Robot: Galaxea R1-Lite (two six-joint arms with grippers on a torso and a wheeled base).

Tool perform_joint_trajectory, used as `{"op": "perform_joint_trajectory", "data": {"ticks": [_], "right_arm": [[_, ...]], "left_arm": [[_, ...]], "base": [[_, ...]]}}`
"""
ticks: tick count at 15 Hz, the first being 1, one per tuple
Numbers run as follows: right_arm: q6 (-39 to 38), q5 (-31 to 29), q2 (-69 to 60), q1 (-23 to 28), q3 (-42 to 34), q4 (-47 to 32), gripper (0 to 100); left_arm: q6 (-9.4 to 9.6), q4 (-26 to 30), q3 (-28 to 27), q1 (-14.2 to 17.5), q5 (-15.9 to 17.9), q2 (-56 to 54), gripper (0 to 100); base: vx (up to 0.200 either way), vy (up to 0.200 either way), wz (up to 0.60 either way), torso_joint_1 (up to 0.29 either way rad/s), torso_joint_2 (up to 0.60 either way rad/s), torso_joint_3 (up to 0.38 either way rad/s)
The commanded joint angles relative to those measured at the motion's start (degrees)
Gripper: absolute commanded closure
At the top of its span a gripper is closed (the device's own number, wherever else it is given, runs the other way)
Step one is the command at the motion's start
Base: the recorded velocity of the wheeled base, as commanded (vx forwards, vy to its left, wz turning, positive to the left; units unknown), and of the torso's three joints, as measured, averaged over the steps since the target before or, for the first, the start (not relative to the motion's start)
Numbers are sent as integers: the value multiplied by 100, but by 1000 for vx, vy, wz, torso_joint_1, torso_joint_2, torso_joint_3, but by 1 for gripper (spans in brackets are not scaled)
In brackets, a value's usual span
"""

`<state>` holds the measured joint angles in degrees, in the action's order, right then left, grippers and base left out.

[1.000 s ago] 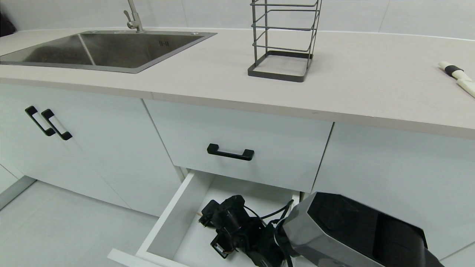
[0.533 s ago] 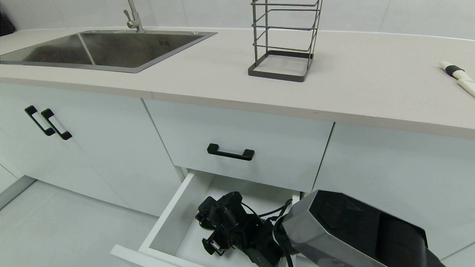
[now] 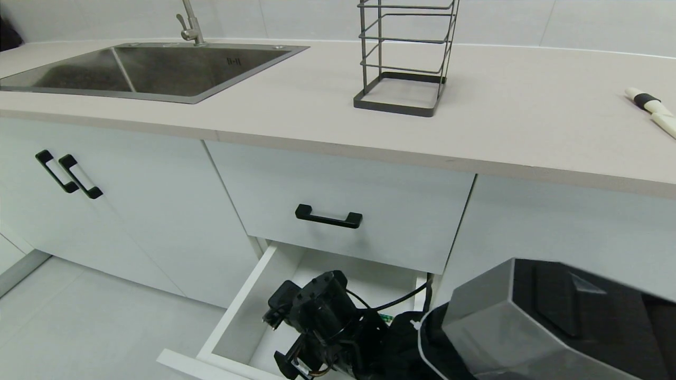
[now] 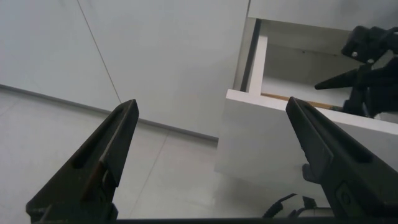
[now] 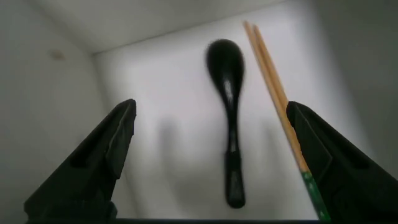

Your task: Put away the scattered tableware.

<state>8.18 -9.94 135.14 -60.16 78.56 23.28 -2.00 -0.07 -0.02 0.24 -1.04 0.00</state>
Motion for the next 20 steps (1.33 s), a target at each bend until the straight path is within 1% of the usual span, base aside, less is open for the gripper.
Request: {"op": "perform_joint_trajectory", "data": {"ticks": [1, 2, 6, 9, 11, 13, 16, 18, 20], "right_arm": [[-36, 0, -612, -163, -332, 45, 0], [-62, 0, -744, -189, -508, 124, 0], [-88, -8, -1219, -198, -1325, 844, 0], [-88, -8, -1764, -198, -2160, 1284, 0], [-71, 9, -2388, -198, -3136, 2092, 0], [-62, -8, -3003, -198, -3821, 2189, 0], [-62, 18, -3521, -180, -4076, 2216, 0], [-62, 88, -3600, -207, -4331, 2321, 0], [-53, 185, -3600, -242, -4349, 2347, 0]], "left_arm": [[-2, -1, 2, 2, -2, 0, 0], [-2, -1, 2, 2, -2, 0, 0], [-2, -1, 2, 2, -2, 0, 0], [-2, -10, 2, 2, -2, 0, 0], [-2, -1, 2, 2, -2, 0, 0], [-2, -1, 2, 2, -2, 0, 0], [-2, -1, 2, 2, -2, 0, 0], [-2, -1, 2, 2, -2, 0, 0], [-2, -1, 2, 2, -2, 0, 0]], "base": [[0, 0, 0, 0, 0, 0], [0, 0, 0, 0, 0, 0], [0, 0, 0, 0, 0, 0], [0, 0, 0, 0, 0, 0], [0, 0, 0, 0, 0, 0], [0, 0, 0, 0, 0, 0], [0, 0, 0, 0, 0, 0], [0, 0, 0, 0, 0, 0], [0, 0, 0, 0, 0, 0]]}}
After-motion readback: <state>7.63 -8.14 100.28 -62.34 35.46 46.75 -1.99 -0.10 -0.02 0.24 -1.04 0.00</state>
